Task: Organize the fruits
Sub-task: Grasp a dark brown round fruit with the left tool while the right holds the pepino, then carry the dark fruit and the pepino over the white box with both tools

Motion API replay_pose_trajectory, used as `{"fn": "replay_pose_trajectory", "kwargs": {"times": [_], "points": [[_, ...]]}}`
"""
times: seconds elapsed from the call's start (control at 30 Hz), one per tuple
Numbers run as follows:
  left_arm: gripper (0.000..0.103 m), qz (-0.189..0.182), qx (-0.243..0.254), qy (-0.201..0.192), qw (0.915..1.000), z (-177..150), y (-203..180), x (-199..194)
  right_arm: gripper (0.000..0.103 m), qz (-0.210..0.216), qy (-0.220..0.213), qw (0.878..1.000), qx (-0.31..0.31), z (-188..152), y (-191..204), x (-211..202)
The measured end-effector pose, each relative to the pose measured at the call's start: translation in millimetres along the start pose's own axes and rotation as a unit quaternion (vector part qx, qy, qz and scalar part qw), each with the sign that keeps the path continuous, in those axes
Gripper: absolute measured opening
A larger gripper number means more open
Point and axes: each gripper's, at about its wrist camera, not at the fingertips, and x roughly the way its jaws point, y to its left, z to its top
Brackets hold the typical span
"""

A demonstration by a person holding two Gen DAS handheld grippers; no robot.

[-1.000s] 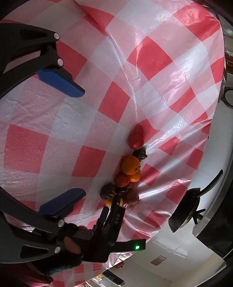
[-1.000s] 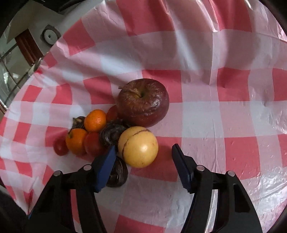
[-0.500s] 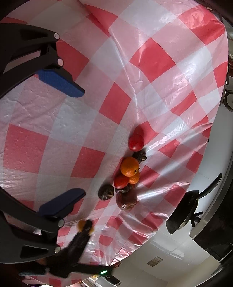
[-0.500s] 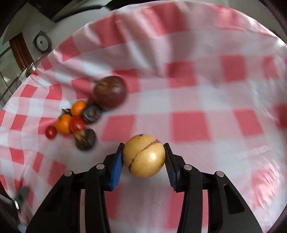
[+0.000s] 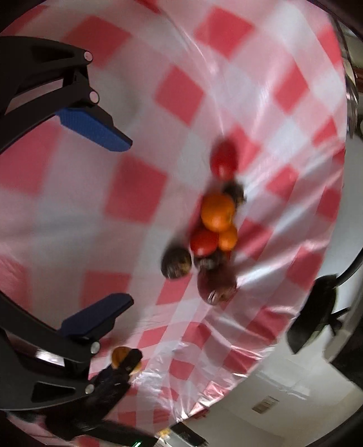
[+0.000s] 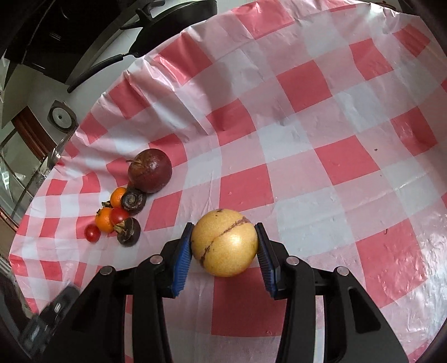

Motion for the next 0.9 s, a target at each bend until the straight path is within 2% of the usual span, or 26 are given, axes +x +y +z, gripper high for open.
{"fn": "replay_pose_trajectory", "kwargs": {"times": [0.13, 0.23, 0.27, 0.33, 0.37, 0.4, 0.47, 0.6, 0.73, 0.9], "points": [[0.1, 0.043, 0.038, 0.007, 0.9983, 22, -45, 38, 0.043, 0.006, -0.001, 1.0, 0.001, 0, 0, -1], [0.086, 0.067, 0.045, 0.024, 0.9965, 33, -60, 65, 0.043, 0.008, 0.0, 1.0, -0.001, -1, 0, 0], [0.082, 0.079, 0.045, 0.027, 0.9955, 36, -61, 71, 0.043, 0.009, 0.0, 1.0, -0.001, -1, 0, 0], [0.065, 0.096, 0.047, 0.042, 0.9934, 40, -63, 86, 0.043, 0.011, -0.001, 1.0, -0.001, -1, 0, -1], [0.054, 0.107, 0.06, 0.037, 0.9917, 39, -66, 87, 0.043, 0.012, -0.001, 1.0, -0.001, -1, 0, -1], [0.044, 0.1, 0.071, 0.039, 0.9917, 38, -68, 88, 0.043, 0.013, -0.001, 1.0, -0.001, -1, 0, -1], [0.044, 0.099, 0.082, 0.03, 0.9912, 33, -70, 79, 0.043, 0.014, -0.001, 1.0, -0.002, -1, 1, -1], [0.044, 0.085, 0.078, -0.018, 0.9932, 17, -58, 39, 0.043, 0.014, -0.004, 1.0, 0.001, -1, 1, -2], [0.044, 0.052, 0.023, -0.037, 0.9977, -9, -21, -7, 0.043, 0.014, -0.003, 1.0, 0.0, -1, 1, -1], [0.044, 0.044, -0.03, -0.062, 0.9966, -42, 22, -56, 0.043, 0.013, -0.002, 1.0, 0.0, -1, 2, 0]]}}
